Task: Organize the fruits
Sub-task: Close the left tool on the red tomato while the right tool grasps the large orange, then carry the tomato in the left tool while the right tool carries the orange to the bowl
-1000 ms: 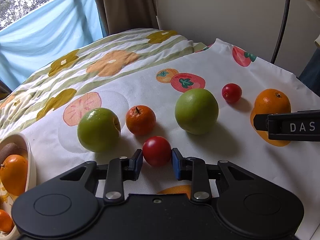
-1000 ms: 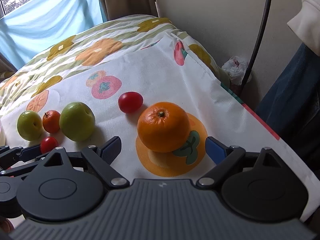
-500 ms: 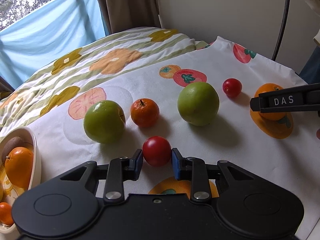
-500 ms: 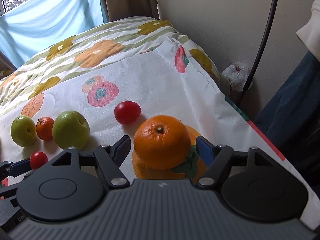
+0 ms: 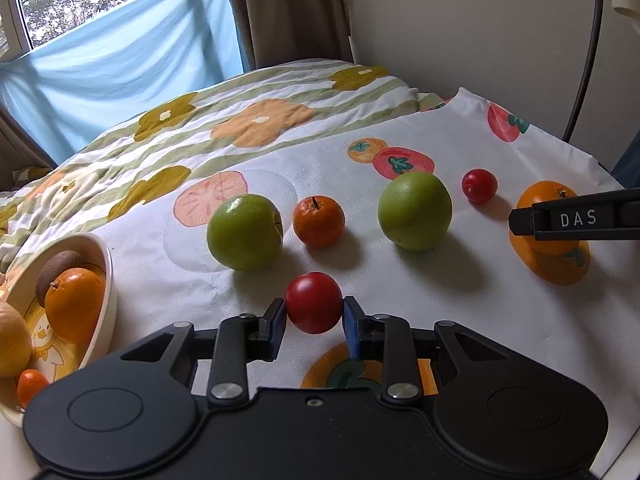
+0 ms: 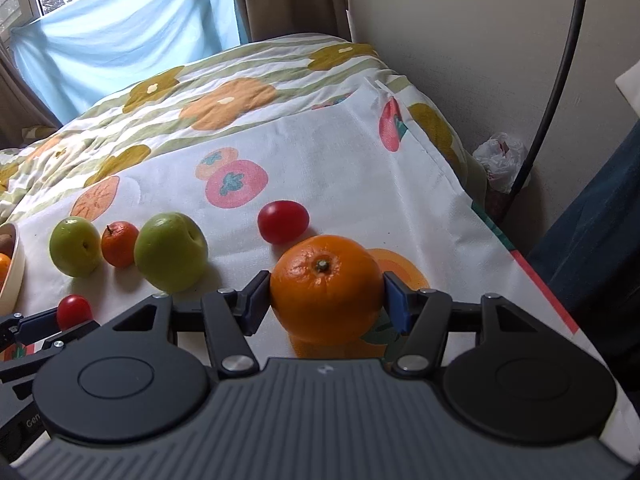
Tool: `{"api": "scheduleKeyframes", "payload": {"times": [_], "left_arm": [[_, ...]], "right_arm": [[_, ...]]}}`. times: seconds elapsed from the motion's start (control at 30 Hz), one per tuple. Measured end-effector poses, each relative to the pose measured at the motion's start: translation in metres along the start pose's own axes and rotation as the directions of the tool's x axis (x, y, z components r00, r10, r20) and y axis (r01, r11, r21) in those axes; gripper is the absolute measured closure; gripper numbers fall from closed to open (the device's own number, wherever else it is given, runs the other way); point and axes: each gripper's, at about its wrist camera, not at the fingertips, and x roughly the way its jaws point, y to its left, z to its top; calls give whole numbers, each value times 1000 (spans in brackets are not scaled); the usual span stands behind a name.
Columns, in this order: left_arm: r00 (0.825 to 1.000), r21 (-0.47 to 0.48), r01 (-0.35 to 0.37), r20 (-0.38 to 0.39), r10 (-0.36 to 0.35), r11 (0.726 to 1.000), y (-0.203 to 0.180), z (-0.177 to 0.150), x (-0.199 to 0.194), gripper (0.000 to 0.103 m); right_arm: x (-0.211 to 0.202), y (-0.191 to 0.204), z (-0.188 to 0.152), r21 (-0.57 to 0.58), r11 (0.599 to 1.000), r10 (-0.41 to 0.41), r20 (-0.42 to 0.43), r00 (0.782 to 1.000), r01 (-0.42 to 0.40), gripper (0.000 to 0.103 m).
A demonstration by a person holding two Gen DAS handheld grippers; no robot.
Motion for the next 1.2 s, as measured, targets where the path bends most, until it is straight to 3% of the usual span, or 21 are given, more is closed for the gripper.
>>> {"api": "scheduleKeyframes", "payload": {"times": [0.33, 0.63, 0.9, 1.2], "left_arm": [[997, -105, -57, 46, 62, 993, 6, 5, -45, 69], [985, -204, -142, 67, 159, 969, 30, 5, -85, 69], [968, -265, -217, 67, 242, 939, 69, 1, -106, 69], [949, -295, -279, 62, 310, 914, 138, 7, -115, 69]], "right_arm": [[-32, 18, 10, -74, 992, 100, 19, 995, -98, 29], [-56, 54, 25, -184, 961, 214, 12, 977, -208, 29], [-64, 105, 38, -251, 921, 308, 2, 952, -297, 29], [-65, 179, 52, -295, 885, 373, -17, 928, -361, 29]]}}
